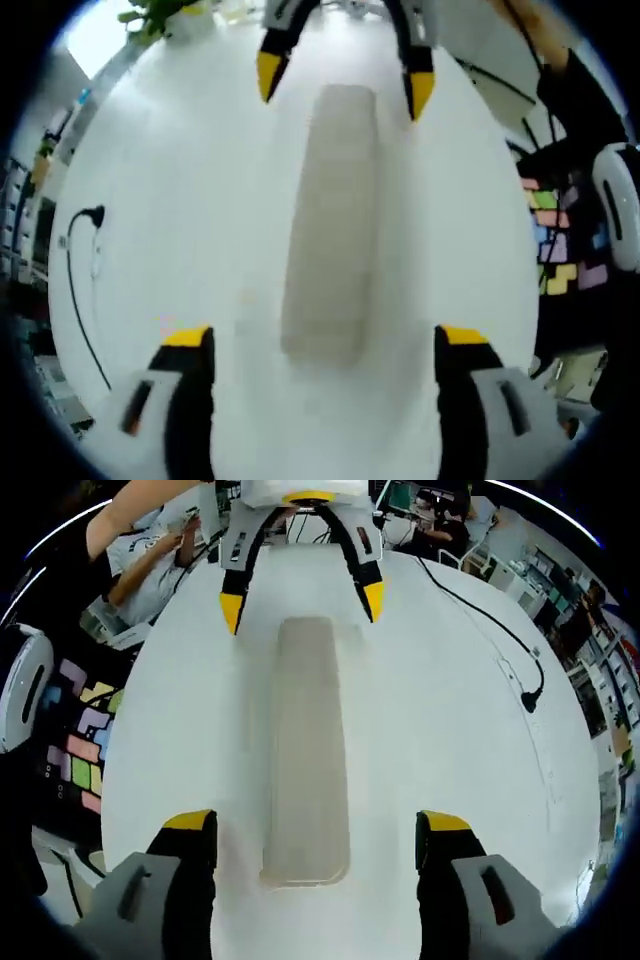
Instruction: Arrange the utensils inside the cutlery case until each visible utensil rests in its matching compartment.
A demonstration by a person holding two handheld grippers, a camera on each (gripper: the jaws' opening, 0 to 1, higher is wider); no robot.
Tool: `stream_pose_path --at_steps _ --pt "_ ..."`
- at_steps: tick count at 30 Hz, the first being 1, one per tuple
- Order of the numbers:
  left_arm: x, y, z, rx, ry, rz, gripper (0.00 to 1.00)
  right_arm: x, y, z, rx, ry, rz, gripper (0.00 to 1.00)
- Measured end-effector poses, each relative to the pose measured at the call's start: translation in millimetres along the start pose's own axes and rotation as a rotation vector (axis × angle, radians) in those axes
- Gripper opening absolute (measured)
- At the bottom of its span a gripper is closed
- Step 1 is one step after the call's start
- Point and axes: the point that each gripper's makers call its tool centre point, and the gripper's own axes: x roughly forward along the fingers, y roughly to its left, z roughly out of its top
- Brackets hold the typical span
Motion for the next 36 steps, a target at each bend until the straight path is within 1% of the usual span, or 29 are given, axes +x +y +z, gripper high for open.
stream_pose_path --at_steps 1,2,3,4,6,7,8,9,10,11,12,13,14,15,16,17,18,19,21,24,26,27,28,30,31,32,33,35,36 --pt "-4.2 1.5 1.5 -0.015 -0.021 0.013 1.00 -4.1 -8.1 0.0 0.018 -0.016 -0.036 0.96" --pt "-8.4 1.9 0.9 -0.030 -0.028 0.018 1.00 -7.4 -9.5 0.0 0.020 -0.036 -0.065 0.98" --pt "-11.8 3.1 1.0 -0.045 -0.042 0.030 1.00 -10.3 -7.0 0.6 0.027 -0.060 -0.073 0.99" --pt "-14.3 5.0 2.8 -0.064 -0.070 0.044 1.00 -13.5 -6.6 3.5 0.056 -0.101 -0.094 0.99" --pt "-18.0 8.9 3.9 -0.123 -0.112 0.067 1.00 -23.3 -13.7 8.9 0.114 -0.171 -0.154 0.98" --pt "-22.0 16.2 4.3 -0.188 -0.148 0.095 0.98 -29.1 -17.8 10.1 0.139 -0.196 -0.186 0.98" --pt "-24.6 17.7 5.0 -0.206 -0.177 0.097 0.96 -35.7 -24.7 10.7 0.139 -0.214 -0.221 0.98" --pt "-28.5 21.1 6.0 -0.203 -0.213 0.098 0.95 -42.1 -30.3 12.7 0.138 -0.244 -0.259 0.98" --pt "-32.4 26.8 7.7 -0.225 -0.259 0.126 0.95 -47.1 -33.2 14.0 0.169 -0.281 -0.296 0.98" --pt "-34.2 23.8 8.7 -0.246 -0.297 0.150 0.94 -53.3 -36.0 12.5 0.199 -0.309 -0.330 0.98" --pt "-36.4 21.2 8.8 -0.261 -0.329 0.164 0.92 -58.6 -37.9 13.9 0.225 -0.353 -0.351 0.98" --pt "-40.8 23.2 10.6 -0.274 -0.372 0.197 0.90 -62.6 -39.0 16.6 0.248 -0.398 -0.358 0.98" --pt "-46.7 28.3 11.7 -0.277 -0.414 0.256 0.88 -66.2 -36.2 22.0 0.246 -0.470 -0.350 0.99" --pt "-51.9 30.2 11.1 -0.248 -0.435 0.296 0.88 -67.4 -28.1 25.9 0.248 -0.538 -0.330 0.99" --pt "-58.6 31.3 10.8 -0.254 -0.475 0.336 0.89 -73.2 -27.4 28.0 0.286 -0.605 -0.328 0.99" --pt "-64.0 30.6 11.3 -0.281 -0.514 0.357 0.90 -78.2 -27.4 27.9 0.300 -0.649 -0.336 0.99" --pt "-68.0 30.8 11.3 -0.289 -0.538 0.376 0.89 -83.6 -29.1 25.2 0.295 -0.668 -0.364 0.99" --pt "-74.3 32.0 11.2 -0.293 -0.575 0.404 0.89 -89.4 -31.0 22.3 0.287 -0.685 -0.403 0.99" --pt "-86.6 32.7 10.5 -0.342 -0.664 0.440 0.89 -104.0 -41.6 12.3 0.297 -0.711 -0.495 0.99" --pt "-102.1 30.2 5.6 -0.421 -0.784 0.477 0.89 -120.2 -32.9 2.0 0.318 -0.752 -0.590 0.99" --pt "-110.9 26.8 0.5 -0.451 -0.851 0.515 0.91 -128.0 -24.8 -2.9 0.333 -0.780 -0.623 0.99" --pt "-113.6 24.5 -3.9 -0.472 -0.872 0.530 0.92 -132.1 -19.9 -6.1 0.346 -0.797 -0.640 0.99" --pt "-116.6 22.0 -8.1 -0.493 -0.895 0.545 0.92 -133.9 -14.1 -10.1 0.358 -0.800 -0.649 0.99" --pt "-122.5 15.3 -15.9 -0.510 -0.937 0.583 0.94 -142.6 -6.4 -17.3 0.375 -0.832 -0.699 0.99" --pt "-126.5 10.4 -22.6 -0.530 -0.962 0.615 0.94 -145.2 -1.7 -21.4 0.382 -0.842 -0.715 0.99" --pt "-129.0 5.6 -27.6 -0.535 -0.975 0.636 0.94 -147.2 3.6 -25.0 0.392 -0.856 -0.721 0.99" --pt "-131.6 2.9 -31.7 -0.547 -0.989 0.652 0.95 -151.2 9.9 -28.1 0.419 -0.901 -0.730 0.99" --pt "-141.4 -5.5 -44.2 -0.580 -1.040 0.706 0.96 -152.9 18.6 -34.3 0.430 -0.916 -0.740 0.99" --pt "-144.4 -10.4 -51.4 -0.596 -1.051 0.730 0.97 -154.8 23.3 -38.2 0.443 -0.930 -0.753 0.99"
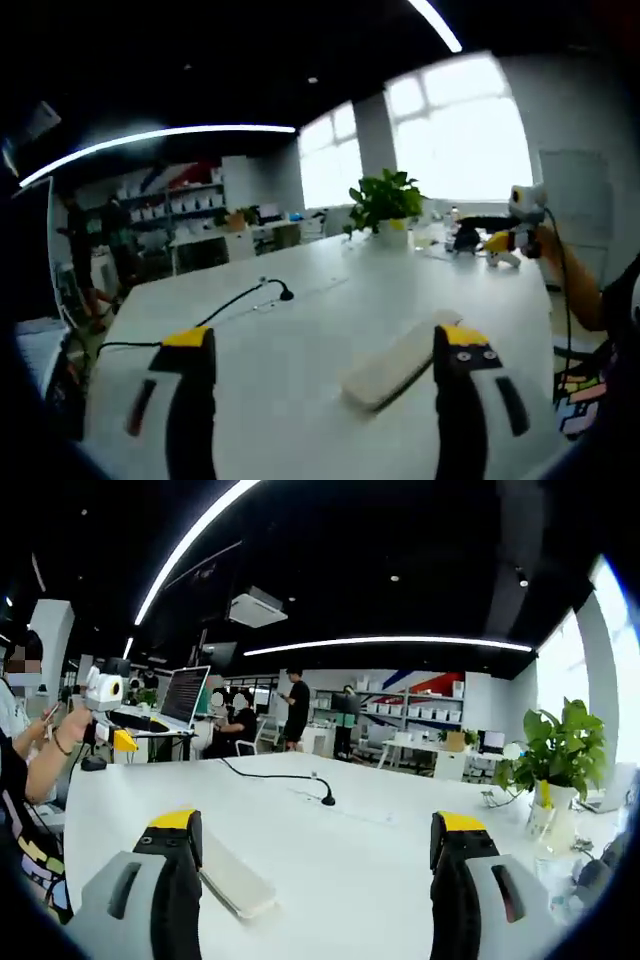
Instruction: Arrange the utensils inside the cutlery case until each visible utensil rests in its matching compartment.
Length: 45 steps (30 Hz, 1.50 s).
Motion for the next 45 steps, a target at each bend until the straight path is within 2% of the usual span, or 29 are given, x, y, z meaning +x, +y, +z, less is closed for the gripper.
stream_pose_path --at_steps 6,7,8,9,11,13,15,23,29,35,45 --pt "-52.1 18.4 -9.6 -0.021 -0.045 0.150 1.00 -39.6 -1.0 -2.8 0.065 -0.077 -0.085 0.99" --pt "-59.6 21.1 -9.1 -0.020 -0.055 0.169 1.00 -41.2 -3.7 -4.5 0.065 -0.050 -0.104 0.99" --pt "-66.7 23.7 -7.6 -0.020 -0.072 0.187 1.00 -45.5 -5.7 -6.0 0.028 -0.024 -0.125 0.99" --pt "-72.5 25.6 -7.0 -0.024 -0.079 0.196 1.00 -49.2 -7.7 -4.1 0.000 -0.027 -0.147 0.99" --pt "-78.8 28.2 -3.0 -0.028 -0.076 0.200 1.00 -56.2 -10.9 -3.2 -0.012 -0.019 -0.190 0.99" --pt "-85.2 27.0 3.7 -0.010 -0.105 0.197 1.00 -61.1 -13.0 -3.0 -0.019 -0.006 -0.221 0.97" --pt "-89.6 27.1 4.9 -0.008 -0.106 0.206 1.00 -66.1 -14.6 -1.7 -0.031 0.004 -0.248 0.97" --pt "-99.4 32.6 8.5 -0.027 -0.120 0.232 1.00 -79.8 -12.7 4.0 -0.052 0.017 -0.275 0.97" --pt "-96.7 33.0 9.2 -0.048 -0.123 0.249 1.00 -82.1 -21.7 3.6 -0.068 0.025 -0.297 0.97" --pt "-89.8 22.0 8.6 -0.066 -0.123 0.203 1.00 -85.2 -27.6 1.4 -0.089 0.043 -0.323 0.96" --pt "-94.0 9.6 17.1 -0.060 -0.150 0.183 0.99 -96.0 -35.7 6.0 -0.076 0.027 -0.358 0.95"
